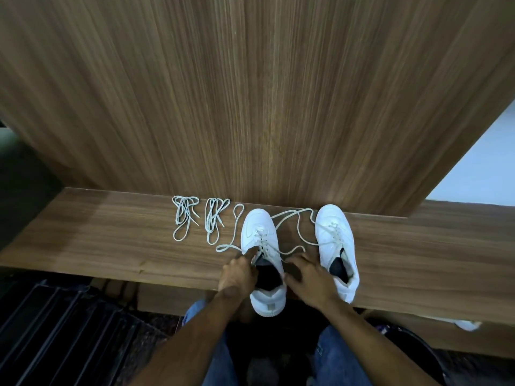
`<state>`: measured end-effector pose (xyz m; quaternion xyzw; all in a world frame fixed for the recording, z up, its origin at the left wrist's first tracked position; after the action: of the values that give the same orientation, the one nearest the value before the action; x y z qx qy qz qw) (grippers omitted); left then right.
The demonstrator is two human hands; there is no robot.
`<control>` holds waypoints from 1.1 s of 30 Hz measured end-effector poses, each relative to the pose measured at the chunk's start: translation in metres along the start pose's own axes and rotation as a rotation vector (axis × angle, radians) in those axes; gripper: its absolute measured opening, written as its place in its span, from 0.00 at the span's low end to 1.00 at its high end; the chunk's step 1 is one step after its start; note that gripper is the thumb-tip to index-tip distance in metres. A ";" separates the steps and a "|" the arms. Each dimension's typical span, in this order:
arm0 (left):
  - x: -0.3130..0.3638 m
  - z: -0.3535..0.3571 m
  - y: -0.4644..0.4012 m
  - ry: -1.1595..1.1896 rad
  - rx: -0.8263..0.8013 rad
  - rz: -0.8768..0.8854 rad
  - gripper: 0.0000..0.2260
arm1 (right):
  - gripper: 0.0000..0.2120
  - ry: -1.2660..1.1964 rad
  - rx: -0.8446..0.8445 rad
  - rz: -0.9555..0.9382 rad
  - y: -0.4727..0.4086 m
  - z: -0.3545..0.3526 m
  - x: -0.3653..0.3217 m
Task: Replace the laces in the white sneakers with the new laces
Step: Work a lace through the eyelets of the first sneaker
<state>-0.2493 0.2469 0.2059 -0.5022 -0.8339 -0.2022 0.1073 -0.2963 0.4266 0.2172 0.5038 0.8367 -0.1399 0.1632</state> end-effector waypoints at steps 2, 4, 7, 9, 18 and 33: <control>0.000 0.000 0.005 0.005 -0.001 0.008 0.18 | 0.18 -0.129 -0.052 0.038 -0.004 0.010 -0.021; 0.000 -0.003 0.012 0.020 0.015 0.019 0.19 | 0.15 -0.113 -0.032 0.053 -0.009 0.018 -0.036; -0.004 -0.005 0.014 0.134 0.010 -0.010 0.20 | 0.09 -0.068 0.032 0.142 -0.014 0.022 -0.041; -0.010 -0.001 0.009 0.262 0.000 -0.093 0.12 | 0.08 -0.155 0.060 0.249 -0.016 0.022 -0.032; 0.013 -0.016 0.008 -0.044 -0.022 -0.034 0.16 | 0.07 -0.323 0.048 0.410 -0.021 0.022 -0.021; 0.043 -0.023 -0.010 -0.071 0.225 0.105 0.09 | 0.07 -0.331 -0.014 0.410 -0.019 0.021 -0.020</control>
<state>-0.2790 0.2663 0.2405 -0.5368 -0.8271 -0.0837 0.1439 -0.3020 0.3935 0.2075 0.6317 0.6801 -0.1785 0.3264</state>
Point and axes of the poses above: each hand's wrist, its own y-axis away from the middle knuckle, its own z-axis out of the palm, x = y × z, the point moved 2 cm from there along -y, towards the middle knuckle, and after that the axes turned 4 degrees about x, right-handed, at the moved point
